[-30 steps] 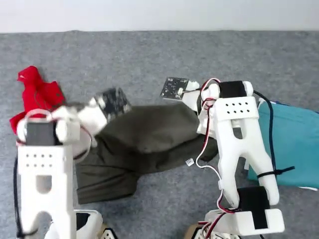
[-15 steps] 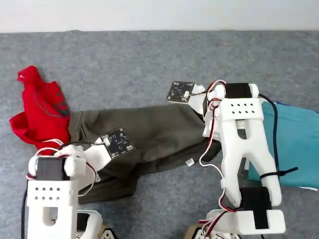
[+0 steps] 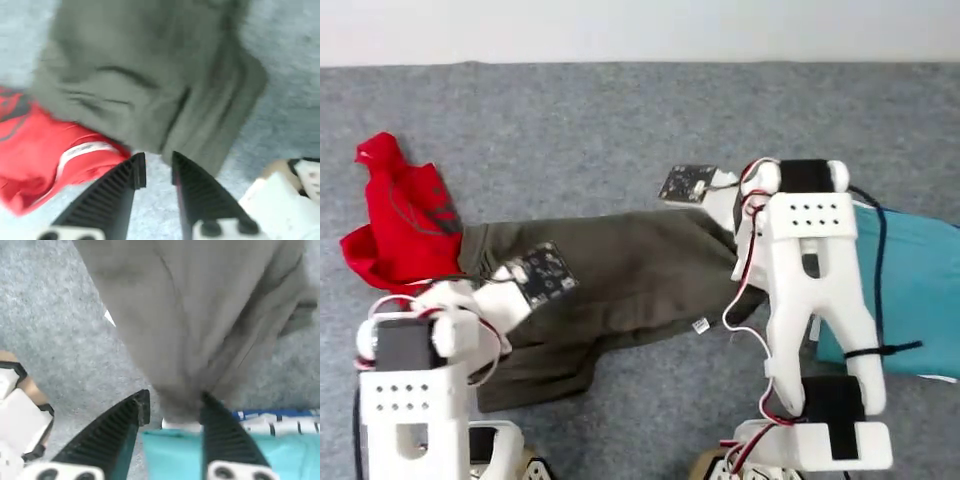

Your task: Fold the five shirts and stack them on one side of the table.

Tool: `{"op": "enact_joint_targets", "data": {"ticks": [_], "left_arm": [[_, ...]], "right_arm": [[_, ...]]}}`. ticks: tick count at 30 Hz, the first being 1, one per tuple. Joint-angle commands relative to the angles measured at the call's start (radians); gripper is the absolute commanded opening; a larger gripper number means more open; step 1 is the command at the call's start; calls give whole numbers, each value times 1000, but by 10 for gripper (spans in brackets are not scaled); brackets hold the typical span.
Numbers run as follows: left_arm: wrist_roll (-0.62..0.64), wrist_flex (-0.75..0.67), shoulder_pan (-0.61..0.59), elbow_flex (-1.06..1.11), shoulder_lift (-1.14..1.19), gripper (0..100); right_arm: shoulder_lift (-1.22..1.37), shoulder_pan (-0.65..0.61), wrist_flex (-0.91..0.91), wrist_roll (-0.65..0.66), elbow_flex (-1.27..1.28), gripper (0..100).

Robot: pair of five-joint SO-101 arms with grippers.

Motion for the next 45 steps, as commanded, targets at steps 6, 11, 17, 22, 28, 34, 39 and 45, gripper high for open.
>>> {"op": "enact_joint_targets", "data": {"ticks": [6,11,17,22,28,34,39,45], "left_arm": [[11,23,-126,-219,-6,148],[109,-127,-124,-162,-3,92],[342,-446,-123,74,-2,6],[466,-631,-118,234,0,5],[512,-749,-118,266,114,5],[514,-660,-115,-4,462,5],[514,-463,-41,-272,729,5],[514,-393,29,-495,1030,5]], "right_arm": [[-54,13,12,-51,-117,239],[-42,4,-122,-91,-106,209],[59,-77,-308,-307,-104,8],[171,-85,-427,-482,-104,9],[283,-88,-547,-560,-104,9],[300,-85,-549,-628,-106,9],[311,-91,-501,-706,-152,9],[335,-111,-510,-741,-176,9]]}}
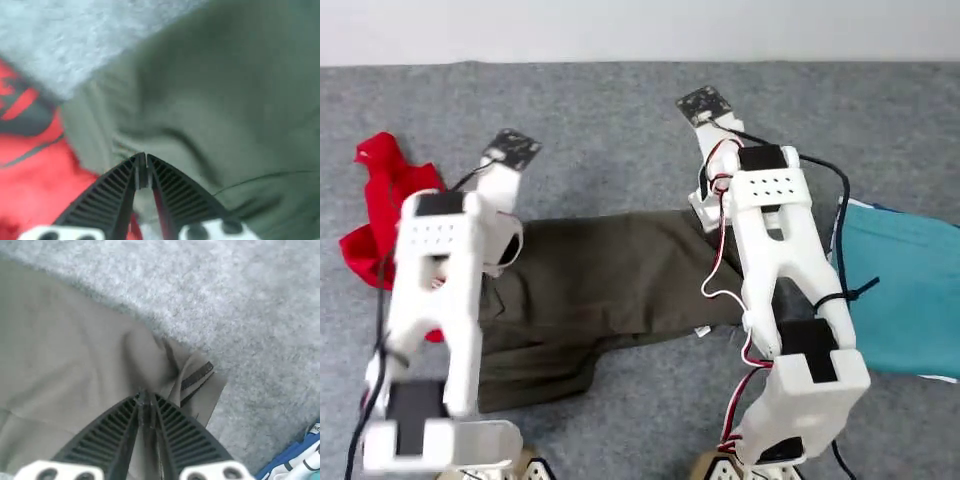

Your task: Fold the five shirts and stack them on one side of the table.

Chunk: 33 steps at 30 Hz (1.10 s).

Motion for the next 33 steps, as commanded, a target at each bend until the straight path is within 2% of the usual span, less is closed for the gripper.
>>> {"op": "enact_joint_targets", "data": {"ticks": [1,9,14,18,25,30,33], "left_arm": [[11,35,34,-150,161,5],[11,176,8,-470,551,5],[9,276,-12,-664,706,5],[9,305,-40,-745,776,5],[8,321,-95,-762,832,5],[8,322,-84,-762,779,5],[8,330,-57,-762,707,5]], "right_arm": [[25,-33,2,-11,-55,9],[228,10,-87,-11,-97,9],[369,114,-81,-6,-255,9],[473,185,-53,64,-446,9],[538,199,154,66,-789,9],[544,96,390,66,-942,9],[549,48,452,66,-973,9]]}}
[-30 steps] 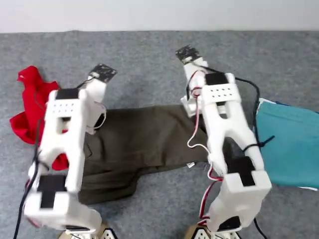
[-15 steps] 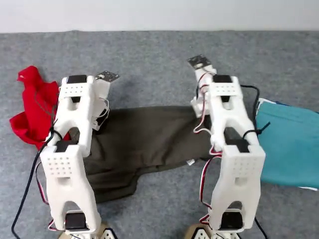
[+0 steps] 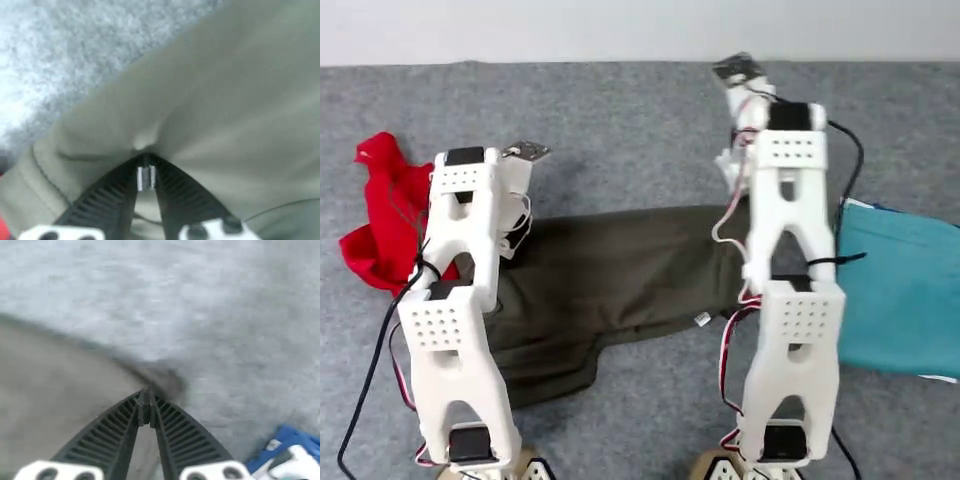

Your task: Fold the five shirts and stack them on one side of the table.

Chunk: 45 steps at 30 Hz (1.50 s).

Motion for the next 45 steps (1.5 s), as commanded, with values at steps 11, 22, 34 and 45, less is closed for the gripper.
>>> {"op": "enact_joint_targets", "data": {"ticks": [11,22,34,45], "left_arm": [[3,69,46,-5,-232,5],[6,32,46,-59,112,5],[41,91,18,-232,199,5],[43,91,14,-237,199,5]], "right_arm": [[189,36,-30,11,-71,9],[240,114,-76,12,-71,9],[236,240,-134,14,-86,9],[205,248,166,12,-499,9]]}}
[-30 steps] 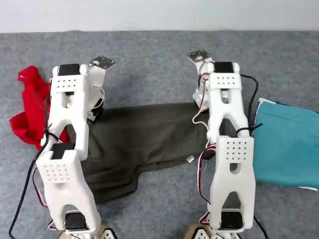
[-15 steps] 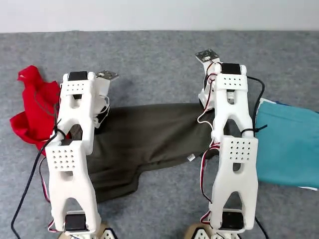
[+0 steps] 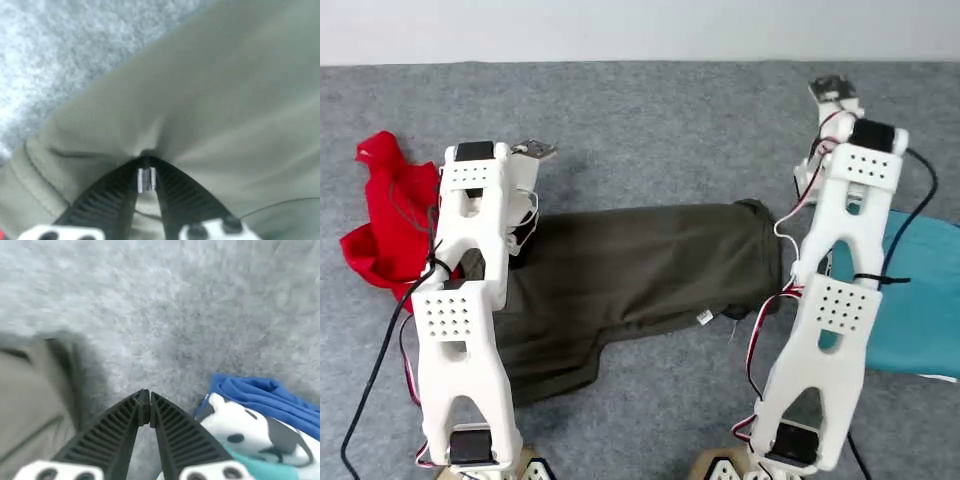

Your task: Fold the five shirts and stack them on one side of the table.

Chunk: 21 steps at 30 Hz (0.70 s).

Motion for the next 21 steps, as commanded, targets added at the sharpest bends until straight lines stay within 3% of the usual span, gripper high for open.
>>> {"op": "enact_joint_targets", "data": {"ticks": [1,12,21], "left_arm": [[11,-12,-21,-27,21,5],[31,12,-11,-91,-57,5],[26,9,-12,-88,5,5]], "right_arm": [[-47,-81,97,9,-189,9],[54,-298,-2,9,-213,9],[237,-243,-76,11,-218,9]]}}
